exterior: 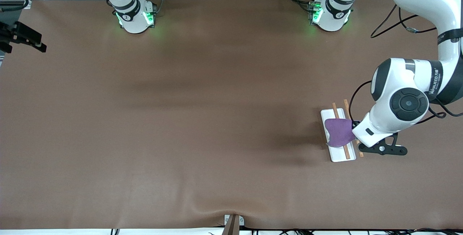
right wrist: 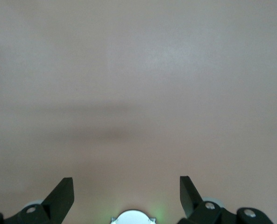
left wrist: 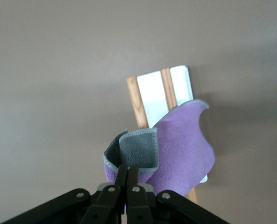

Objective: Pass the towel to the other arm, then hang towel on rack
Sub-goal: 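Lower the towel onto the dowels and open the left gripper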

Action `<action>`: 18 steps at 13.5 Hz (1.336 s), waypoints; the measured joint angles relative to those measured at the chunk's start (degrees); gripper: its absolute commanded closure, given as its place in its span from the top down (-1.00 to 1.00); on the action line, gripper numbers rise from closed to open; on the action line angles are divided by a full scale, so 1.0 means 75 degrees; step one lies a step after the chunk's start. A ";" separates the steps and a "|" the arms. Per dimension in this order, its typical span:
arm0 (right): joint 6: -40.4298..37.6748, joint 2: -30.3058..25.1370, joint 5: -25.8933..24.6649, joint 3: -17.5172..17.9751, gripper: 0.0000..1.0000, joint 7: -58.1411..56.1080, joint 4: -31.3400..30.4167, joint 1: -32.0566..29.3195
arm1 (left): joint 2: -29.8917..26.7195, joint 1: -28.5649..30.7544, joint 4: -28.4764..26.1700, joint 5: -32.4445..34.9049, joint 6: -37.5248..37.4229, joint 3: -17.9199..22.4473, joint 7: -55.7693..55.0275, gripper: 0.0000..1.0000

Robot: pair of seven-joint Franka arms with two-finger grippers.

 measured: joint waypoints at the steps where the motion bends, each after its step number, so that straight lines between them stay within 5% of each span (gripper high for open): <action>1: 0.0126 0.0004 -0.0009 -0.0020 1.00 0.0006 -0.0087 -0.0009 | -0.0017 0.0183 -0.0102 -0.0302 0.0000 0.0000 0.0002 -1.00; 9: 0.0630 0.0072 -0.0020 -0.0063 1.00 0.0311 -0.0214 -0.0216 | -0.0062 0.0904 -0.0469 -0.1014 0.0000 -0.0008 0.0287 -0.99; 12: 0.0645 0.0104 -0.0020 -0.0064 1.00 0.0311 -0.0226 -0.0276 | -0.0062 0.1011 -0.0580 -0.1092 0.0000 -0.0012 0.0335 -0.81; 13: 0.0665 0.0113 -0.0020 -0.0064 1.00 0.0312 -0.0229 -0.0276 | -0.0062 0.1082 -0.0592 -0.1094 0.0000 -0.0012 0.0393 -0.46; 14: 0.0682 0.0117 -0.0020 -0.0063 1.00 0.0312 -0.0230 -0.0276 | -0.0062 0.1159 -0.0593 -0.1096 0.0000 -0.0013 0.0440 0.75; 15: 0.0712 0.0125 -0.0020 -0.0060 1.00 0.0312 -0.0233 -0.0276 | -0.0062 0.1224 -0.0593 -0.1096 0.0001 -0.0013 0.0528 1.00; 18: 0.0943 0.0189 -0.0020 -0.0050 1.00 0.0312 -0.0244 -0.0276 | -0.0069 0.1363 -0.0578 -0.1283 0.0048 -0.0017 0.0700 1.00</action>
